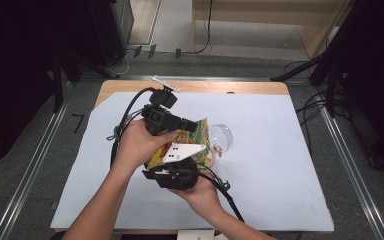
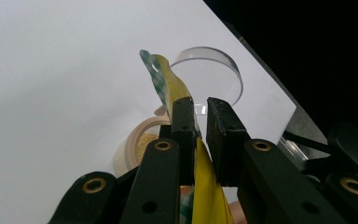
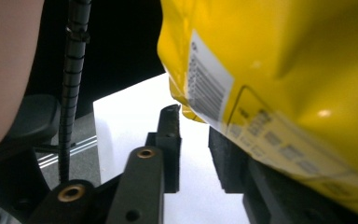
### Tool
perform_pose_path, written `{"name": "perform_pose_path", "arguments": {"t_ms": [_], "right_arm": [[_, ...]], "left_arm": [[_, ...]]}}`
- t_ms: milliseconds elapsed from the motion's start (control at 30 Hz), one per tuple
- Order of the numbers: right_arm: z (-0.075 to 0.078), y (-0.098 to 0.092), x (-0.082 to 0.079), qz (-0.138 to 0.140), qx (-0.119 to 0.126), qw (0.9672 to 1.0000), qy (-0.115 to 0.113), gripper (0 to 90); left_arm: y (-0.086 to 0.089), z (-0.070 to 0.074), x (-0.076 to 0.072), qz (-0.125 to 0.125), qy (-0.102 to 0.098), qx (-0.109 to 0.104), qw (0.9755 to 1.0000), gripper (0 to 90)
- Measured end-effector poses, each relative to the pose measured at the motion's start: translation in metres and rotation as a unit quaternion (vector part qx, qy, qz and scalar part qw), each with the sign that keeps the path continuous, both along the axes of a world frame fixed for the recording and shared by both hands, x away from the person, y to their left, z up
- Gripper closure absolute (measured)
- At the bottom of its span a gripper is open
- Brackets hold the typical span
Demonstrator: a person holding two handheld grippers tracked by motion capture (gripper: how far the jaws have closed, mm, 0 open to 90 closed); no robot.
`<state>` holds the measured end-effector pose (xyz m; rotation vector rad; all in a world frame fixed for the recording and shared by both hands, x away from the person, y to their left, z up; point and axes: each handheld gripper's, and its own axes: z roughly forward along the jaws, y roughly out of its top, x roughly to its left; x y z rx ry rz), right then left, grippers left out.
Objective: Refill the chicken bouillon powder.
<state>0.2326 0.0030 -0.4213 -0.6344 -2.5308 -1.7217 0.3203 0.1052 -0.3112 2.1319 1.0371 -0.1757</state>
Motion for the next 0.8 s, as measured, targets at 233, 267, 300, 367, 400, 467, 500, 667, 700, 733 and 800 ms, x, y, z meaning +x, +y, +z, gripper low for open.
{"name": "perform_pose_path", "arguments": {"t_ms": [233, 267, 300, 367, 400, 467, 500, 667, 700, 733, 800], "right_arm": [[-0.006, 0.003, -0.003, 0.011, 0.000, 0.9999, -0.008, 69.0], [-0.006, 0.004, -0.003, 0.013, 0.001, 0.9999, -0.009, 68.4], [-0.007, 0.004, -0.003, 0.014, 0.002, 0.9999, -0.009, 67.8], [-0.009, 0.005, -0.004, 0.018, 0.002, 0.9998, -0.008, 66.4], [-0.010, 0.005, -0.004, 0.020, 0.002, 0.9998, -0.007, 65.9], [-0.011, 0.006, -0.004, 0.021, -0.001, 0.9997, -0.009, 64.8], [-0.012, 0.007, -0.004, 0.022, -0.002, 0.9997, -0.007, 64.6], [-0.017, 0.008, -0.005, 0.030, -0.005, 0.9995, -0.002, 63.1], [-0.018, 0.008, -0.005, 0.032, -0.006, 0.9995, -0.004, 62.8], [-0.019, 0.008, -0.005, 0.035, -0.009, 0.9994, -0.003, 62.4], [-0.021, 0.008, -0.005, 0.039, -0.013, 0.9991, -0.010, 62.3]], "left_arm": [[0.006, -0.001, -0.002, -0.001, 0.008, -0.003, 1.0000, 81.6], [0.006, -0.002, -0.002, -0.002, 0.008, -0.003, 1.0000, 81.7], [0.008, -0.002, -0.003, -0.002, 0.010, -0.004, 0.9999, 81.5], [0.009, -0.003, -0.003, -0.001, 0.012, -0.003, 0.9999, 81.1], [0.010, -0.004, -0.003, 0.000, 0.013, -0.002, 0.9999, 80.9], [0.012, -0.005, -0.003, 0.000, 0.015, 0.000, 0.9999, 81.0], [0.013, -0.005, -0.004, 0.000, 0.016, 0.001, 0.9999, 81.0], [0.015, -0.008, -0.006, -0.003, 0.020, 0.002, 0.9998, 81.0], [0.016, -0.008, -0.006, -0.004, 0.020, 0.004, 0.9998, 81.0], [0.017, -0.009, -0.007, -0.004, 0.020, 0.006, 0.9998, 81.0], [0.018, -0.010, -0.009, -0.006, 0.021, 0.006, 0.9997, 81.0]]}}
